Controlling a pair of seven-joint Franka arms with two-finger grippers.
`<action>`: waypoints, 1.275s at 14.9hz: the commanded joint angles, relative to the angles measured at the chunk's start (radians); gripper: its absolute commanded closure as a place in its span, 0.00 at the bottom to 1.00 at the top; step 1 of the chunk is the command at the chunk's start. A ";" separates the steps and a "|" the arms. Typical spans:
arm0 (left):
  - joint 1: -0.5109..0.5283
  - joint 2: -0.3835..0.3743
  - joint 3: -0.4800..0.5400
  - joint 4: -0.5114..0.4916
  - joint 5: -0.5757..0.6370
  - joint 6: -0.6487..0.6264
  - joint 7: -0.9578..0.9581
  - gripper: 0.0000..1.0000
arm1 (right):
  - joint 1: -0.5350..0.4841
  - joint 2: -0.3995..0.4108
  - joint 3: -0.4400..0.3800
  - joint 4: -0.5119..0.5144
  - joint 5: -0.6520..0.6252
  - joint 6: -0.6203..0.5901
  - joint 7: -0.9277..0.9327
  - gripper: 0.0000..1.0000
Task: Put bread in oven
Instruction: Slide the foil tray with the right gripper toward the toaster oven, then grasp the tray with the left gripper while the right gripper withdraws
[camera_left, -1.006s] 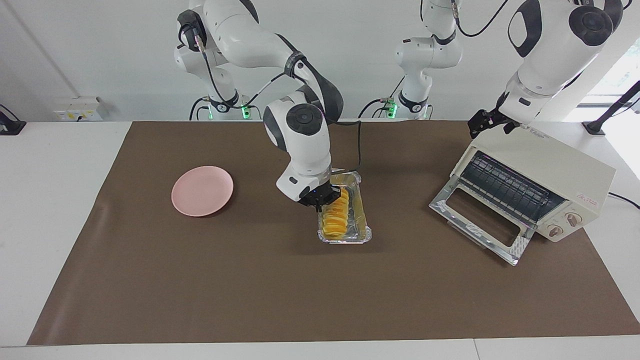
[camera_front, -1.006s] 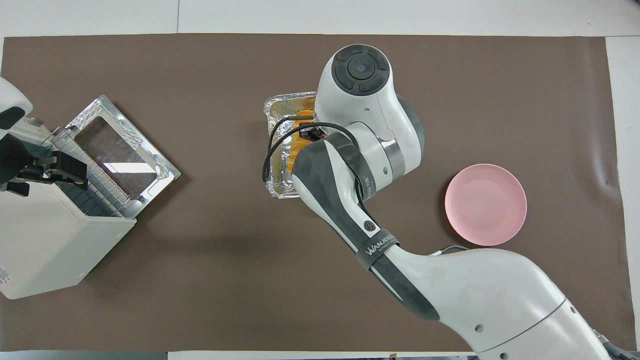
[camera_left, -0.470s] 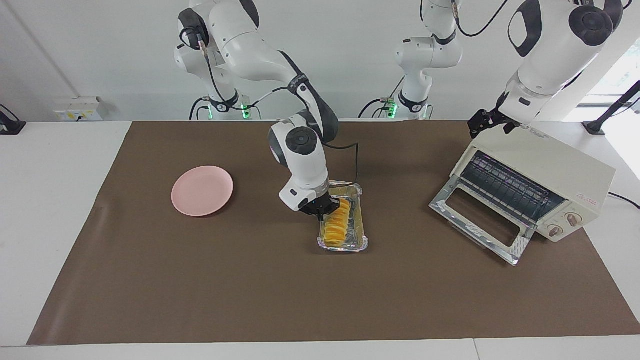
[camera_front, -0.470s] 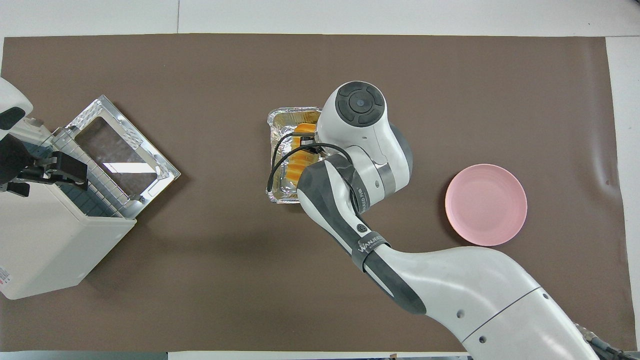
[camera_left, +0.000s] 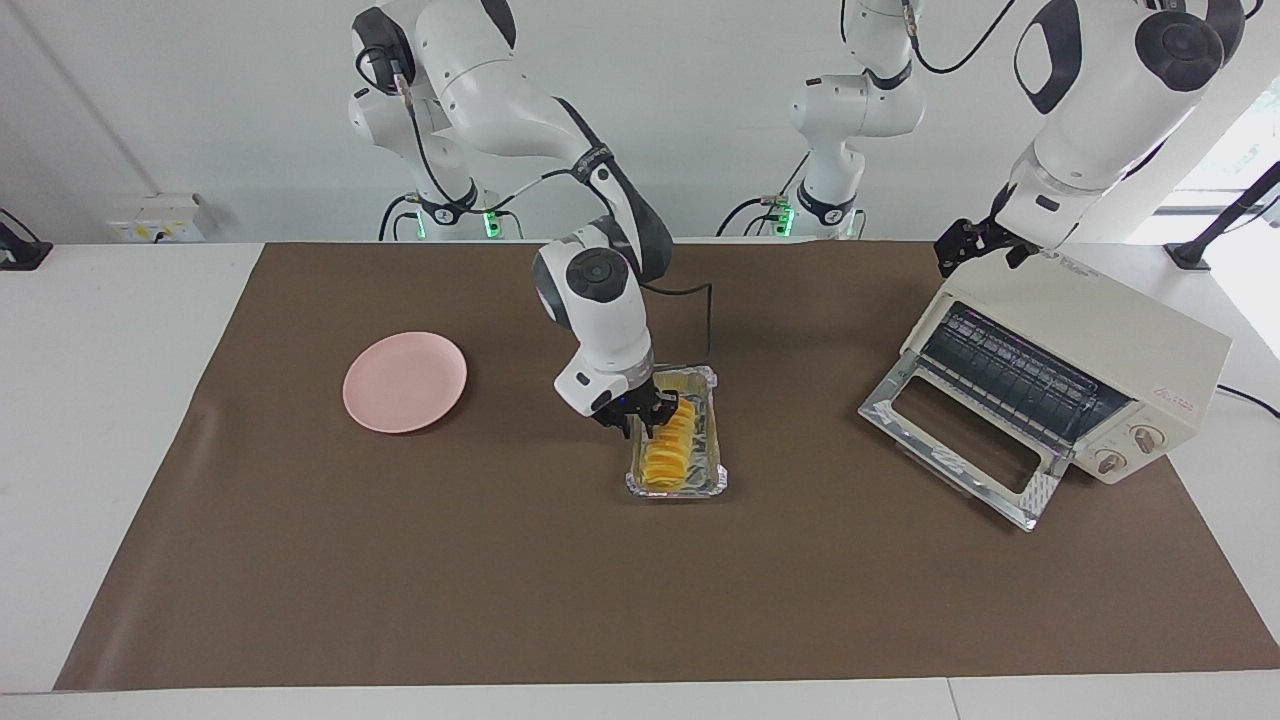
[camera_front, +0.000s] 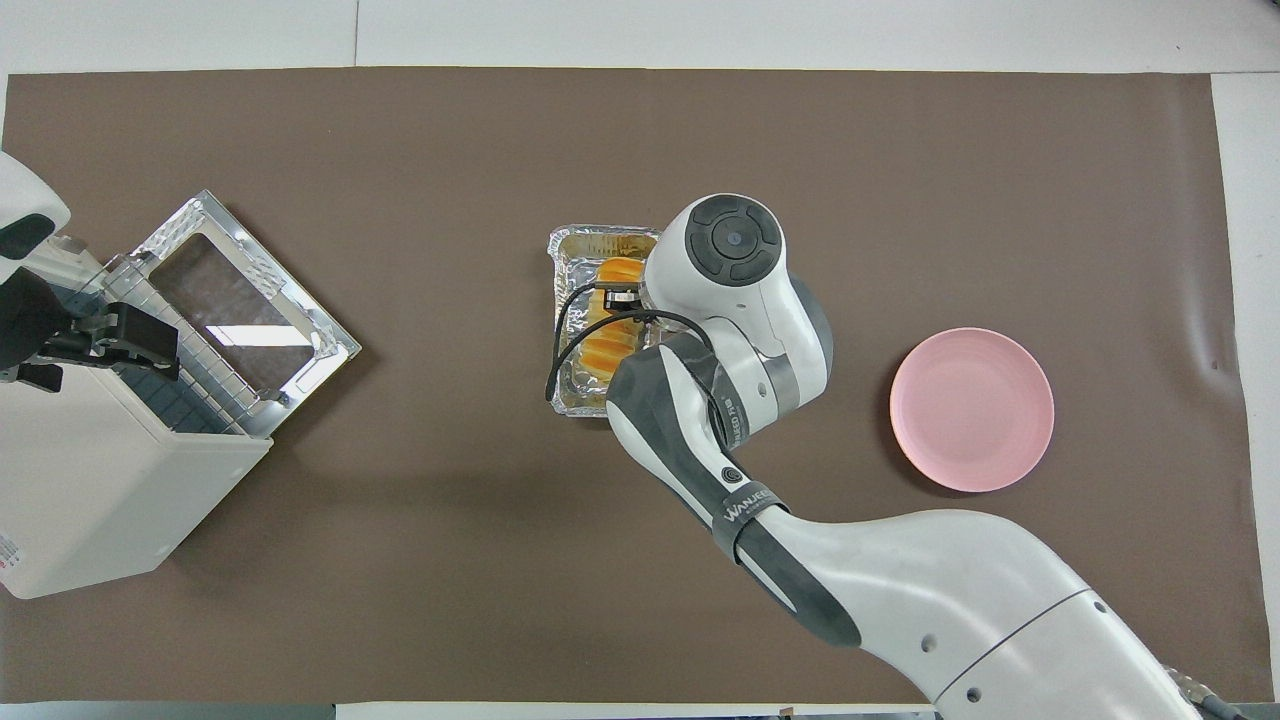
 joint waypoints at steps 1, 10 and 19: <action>-0.008 -0.020 0.003 -0.018 -0.020 0.051 -0.006 0.00 | -0.014 -0.064 -0.018 0.011 0.020 -0.093 0.010 0.00; -0.340 0.262 -0.001 0.080 -0.165 0.401 -0.360 0.00 | -0.300 -0.262 -0.050 0.020 -0.028 -0.303 -0.409 0.00; -0.568 0.594 0.012 0.256 -0.106 0.561 -0.447 0.00 | -0.441 -0.435 -0.053 0.008 -0.089 -0.667 -0.709 0.00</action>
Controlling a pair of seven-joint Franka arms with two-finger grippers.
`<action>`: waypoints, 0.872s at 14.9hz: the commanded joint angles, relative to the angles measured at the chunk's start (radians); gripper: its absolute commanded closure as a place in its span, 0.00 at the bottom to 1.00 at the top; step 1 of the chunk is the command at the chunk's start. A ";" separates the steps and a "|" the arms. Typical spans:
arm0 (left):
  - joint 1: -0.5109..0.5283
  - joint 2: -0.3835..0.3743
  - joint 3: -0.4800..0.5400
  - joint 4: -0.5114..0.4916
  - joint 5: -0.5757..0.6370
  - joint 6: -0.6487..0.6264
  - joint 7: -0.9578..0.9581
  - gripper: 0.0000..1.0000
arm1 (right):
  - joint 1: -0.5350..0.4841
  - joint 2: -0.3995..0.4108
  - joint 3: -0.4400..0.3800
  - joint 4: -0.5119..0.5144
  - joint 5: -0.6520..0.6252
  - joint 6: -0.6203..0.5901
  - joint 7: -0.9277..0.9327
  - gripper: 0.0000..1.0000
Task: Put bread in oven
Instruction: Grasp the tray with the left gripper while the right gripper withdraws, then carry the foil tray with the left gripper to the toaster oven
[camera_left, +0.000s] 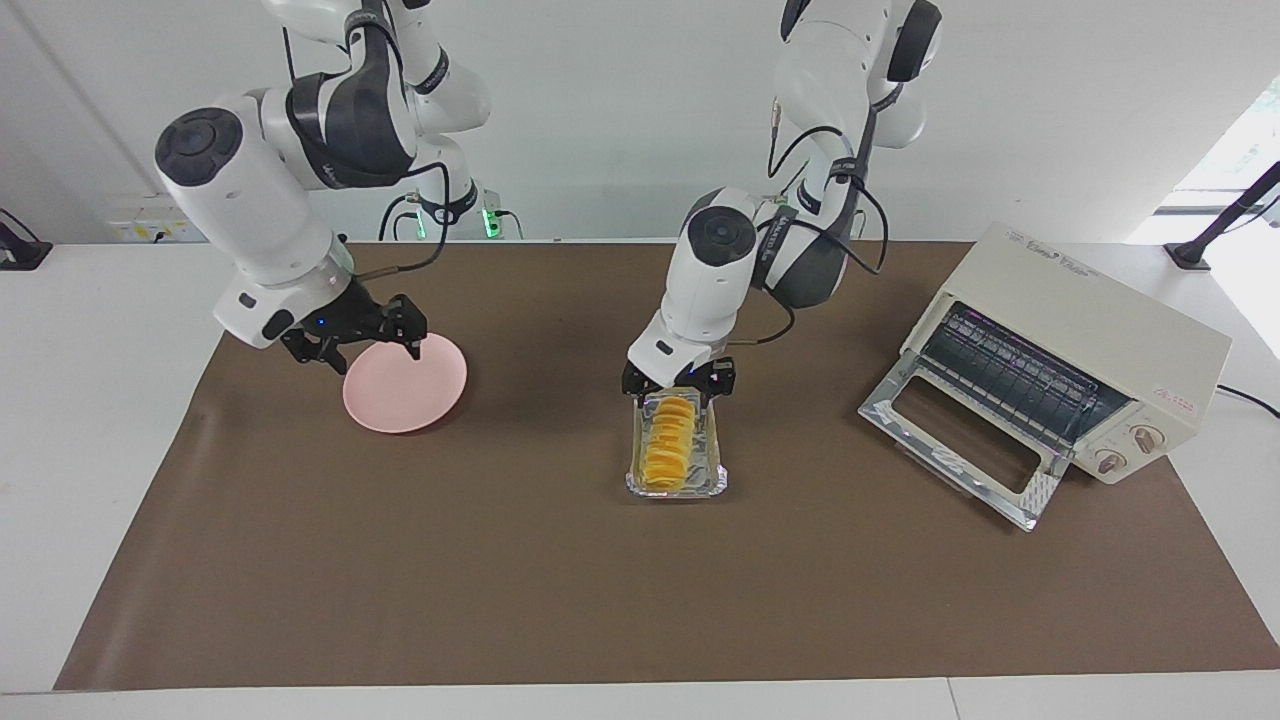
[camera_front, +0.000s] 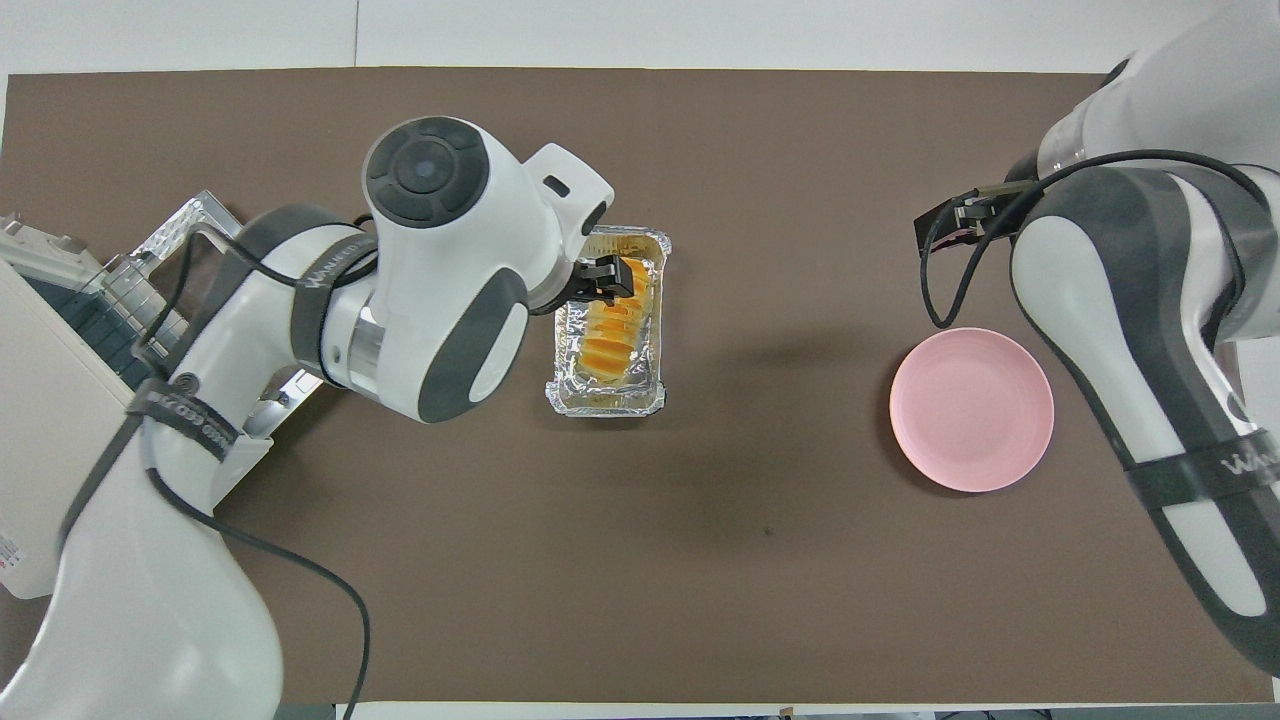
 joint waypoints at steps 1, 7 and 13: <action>-0.022 0.065 0.020 0.059 0.029 0.005 -0.015 0.00 | -0.012 -0.095 0.011 -0.039 -0.070 -0.088 -0.026 0.00; -0.058 0.085 0.019 0.055 0.019 0.080 -0.021 0.00 | -0.029 -0.186 0.014 -0.062 -0.079 -0.172 -0.026 0.00; -0.117 0.128 0.020 0.035 0.027 0.072 -0.122 0.00 | -0.075 -0.206 0.016 -0.080 -0.099 -0.189 -0.073 0.00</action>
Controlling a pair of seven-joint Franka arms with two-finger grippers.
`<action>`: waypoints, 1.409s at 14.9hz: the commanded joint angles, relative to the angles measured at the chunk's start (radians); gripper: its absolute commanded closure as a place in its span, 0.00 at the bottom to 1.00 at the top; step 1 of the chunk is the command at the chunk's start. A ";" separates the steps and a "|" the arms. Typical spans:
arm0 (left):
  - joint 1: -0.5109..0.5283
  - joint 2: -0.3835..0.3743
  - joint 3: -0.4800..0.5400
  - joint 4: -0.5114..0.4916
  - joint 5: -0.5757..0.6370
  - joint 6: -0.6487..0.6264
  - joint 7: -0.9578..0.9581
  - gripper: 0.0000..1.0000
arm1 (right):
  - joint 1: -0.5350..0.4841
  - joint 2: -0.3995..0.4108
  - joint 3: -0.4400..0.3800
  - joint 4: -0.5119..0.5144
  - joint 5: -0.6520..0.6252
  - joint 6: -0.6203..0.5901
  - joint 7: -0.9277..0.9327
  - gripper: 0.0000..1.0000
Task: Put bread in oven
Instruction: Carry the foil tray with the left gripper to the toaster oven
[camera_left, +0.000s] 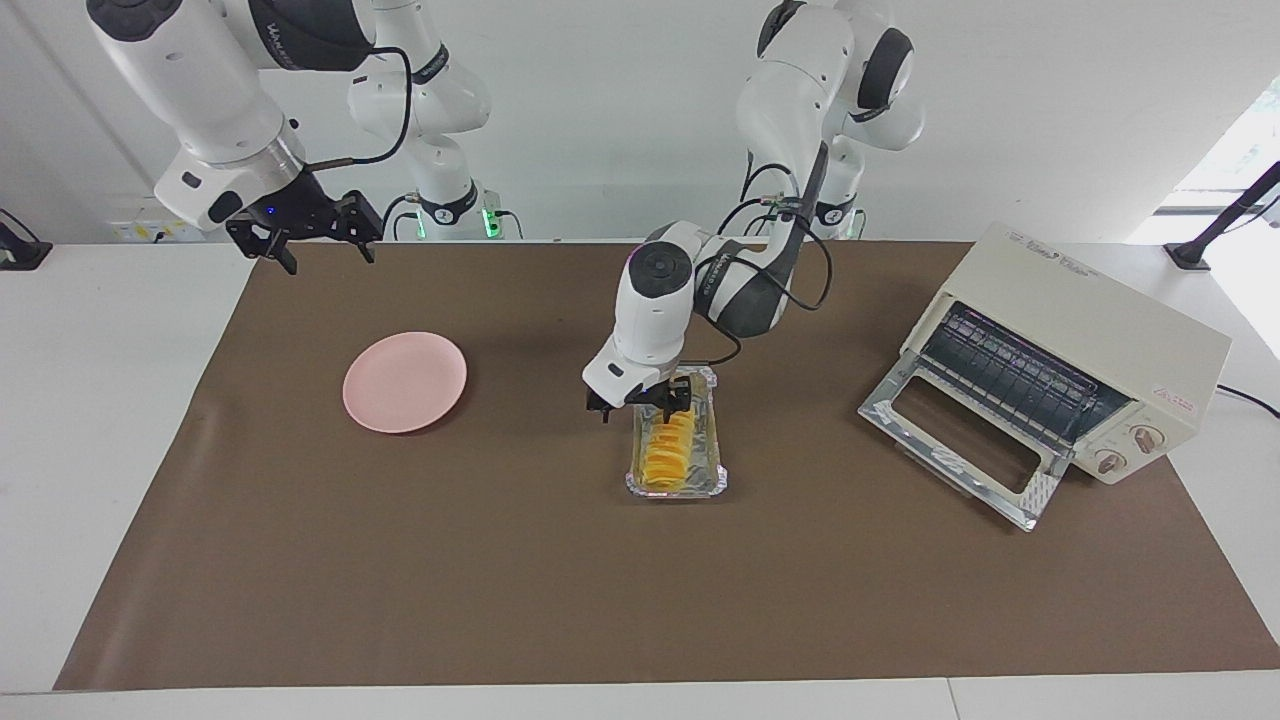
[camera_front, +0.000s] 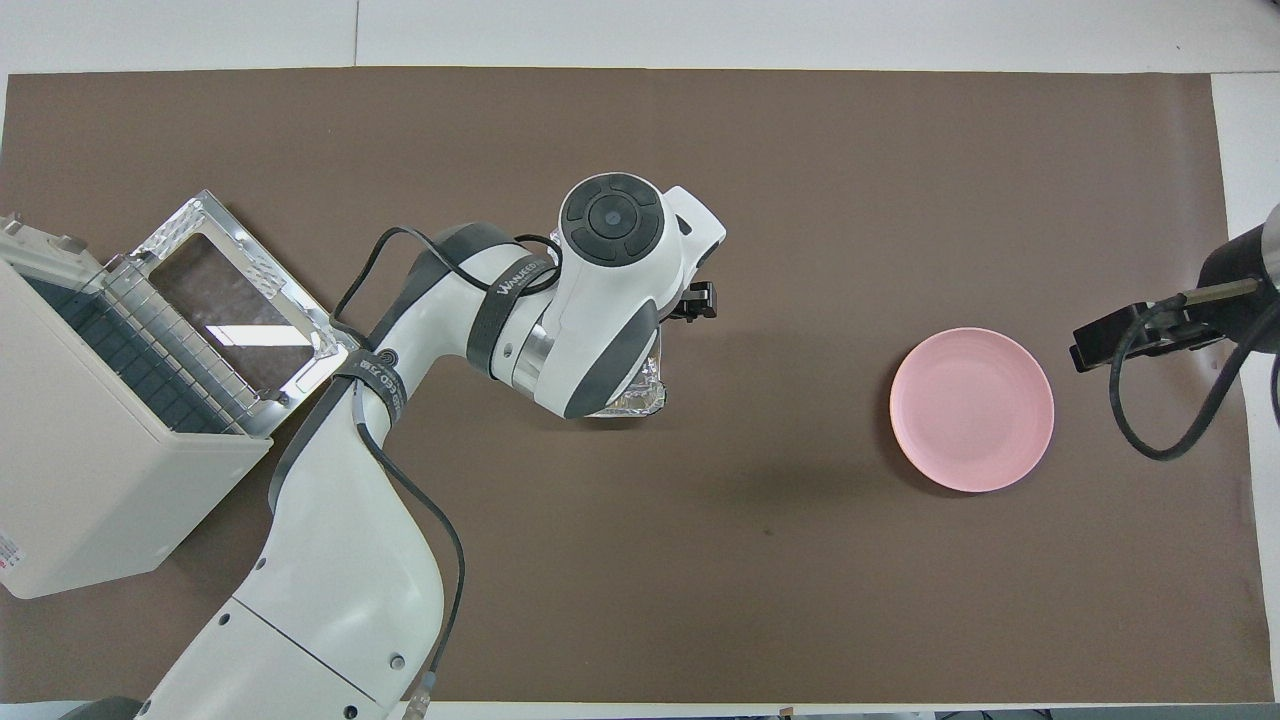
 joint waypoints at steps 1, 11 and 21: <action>-0.032 0.022 0.019 0.008 0.018 0.013 -0.048 0.00 | -0.028 -0.034 0.015 -0.039 -0.029 0.001 -0.039 0.00; 0.002 0.016 0.019 -0.026 0.018 -0.003 -0.123 1.00 | -0.029 -0.045 0.016 -0.036 -0.028 0.007 -0.026 0.00; 0.003 -0.033 0.232 0.120 0.003 -0.370 -0.202 1.00 | -0.032 -0.044 0.015 -0.033 -0.026 0.012 -0.032 0.00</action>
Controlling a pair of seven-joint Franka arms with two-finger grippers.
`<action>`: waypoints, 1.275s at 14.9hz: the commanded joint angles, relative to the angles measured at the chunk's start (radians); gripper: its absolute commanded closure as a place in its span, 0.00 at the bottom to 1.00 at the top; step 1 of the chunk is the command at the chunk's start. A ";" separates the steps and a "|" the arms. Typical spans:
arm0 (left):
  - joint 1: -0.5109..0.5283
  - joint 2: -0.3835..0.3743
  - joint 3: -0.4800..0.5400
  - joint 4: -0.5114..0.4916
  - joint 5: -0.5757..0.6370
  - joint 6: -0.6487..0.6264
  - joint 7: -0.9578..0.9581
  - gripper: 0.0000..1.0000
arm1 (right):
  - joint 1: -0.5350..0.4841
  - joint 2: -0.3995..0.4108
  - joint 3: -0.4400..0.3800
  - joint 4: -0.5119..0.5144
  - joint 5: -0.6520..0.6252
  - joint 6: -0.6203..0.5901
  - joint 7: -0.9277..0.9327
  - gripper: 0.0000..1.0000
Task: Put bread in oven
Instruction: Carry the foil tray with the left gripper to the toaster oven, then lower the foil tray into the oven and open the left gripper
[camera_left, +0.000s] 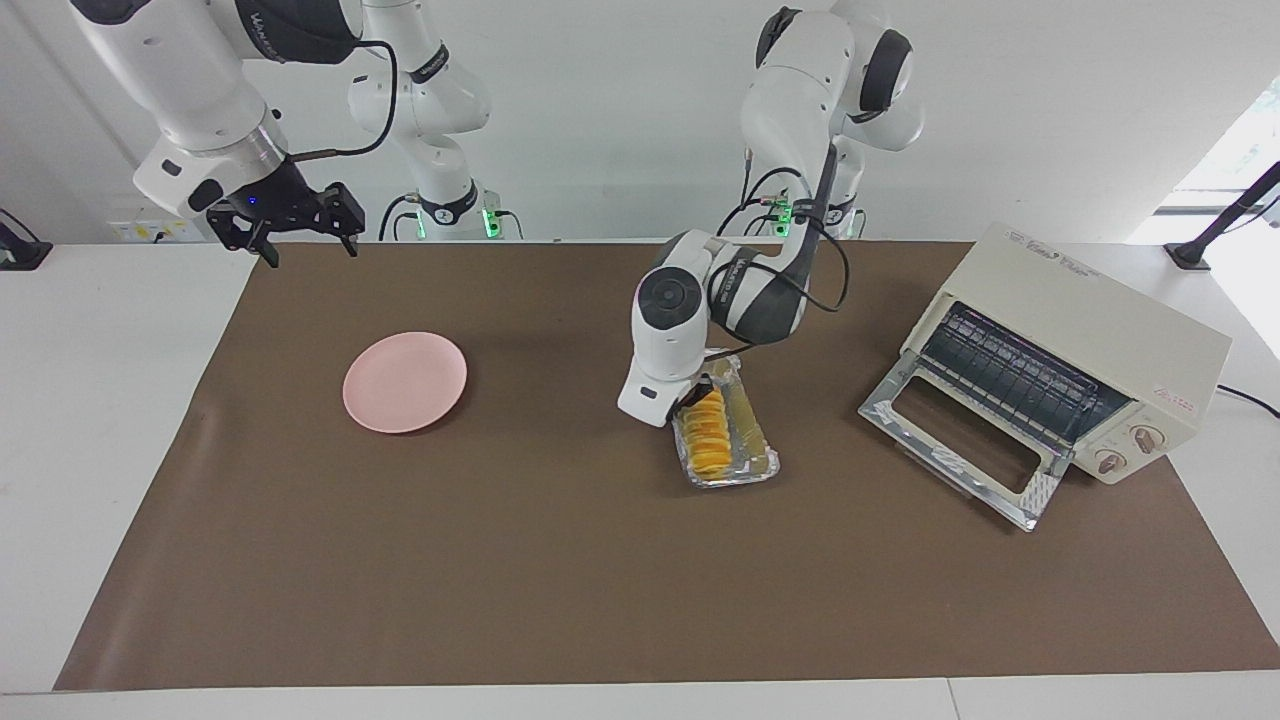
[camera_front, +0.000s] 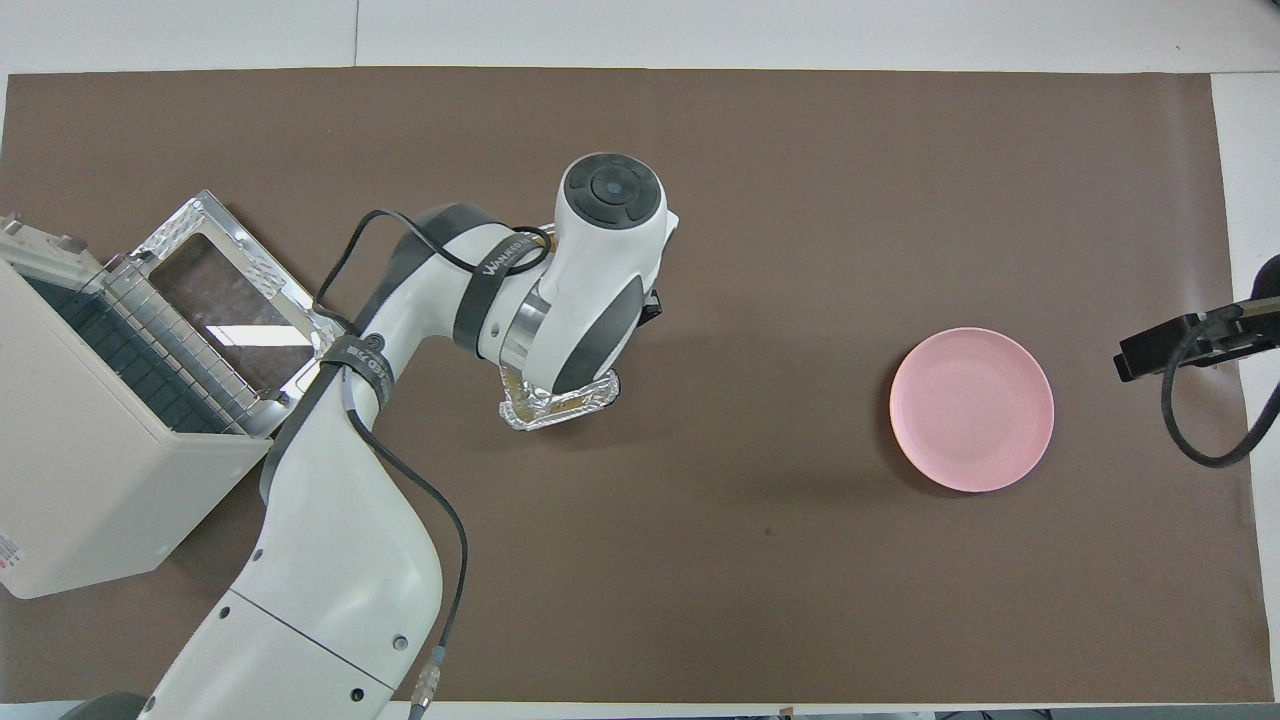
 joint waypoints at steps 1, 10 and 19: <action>0.008 -0.019 0.151 0.041 -0.028 -0.106 -0.018 1.00 | -0.015 -0.021 0.012 -0.023 -0.008 0.006 -0.018 0.00; 0.168 -0.018 0.459 0.000 -0.085 -0.193 -0.014 1.00 | -0.011 -0.021 0.012 -0.023 -0.008 0.005 -0.016 0.00; 0.202 -0.039 0.512 -0.109 -0.082 -0.123 0.009 1.00 | -0.013 -0.021 0.012 -0.023 -0.008 0.005 -0.016 0.00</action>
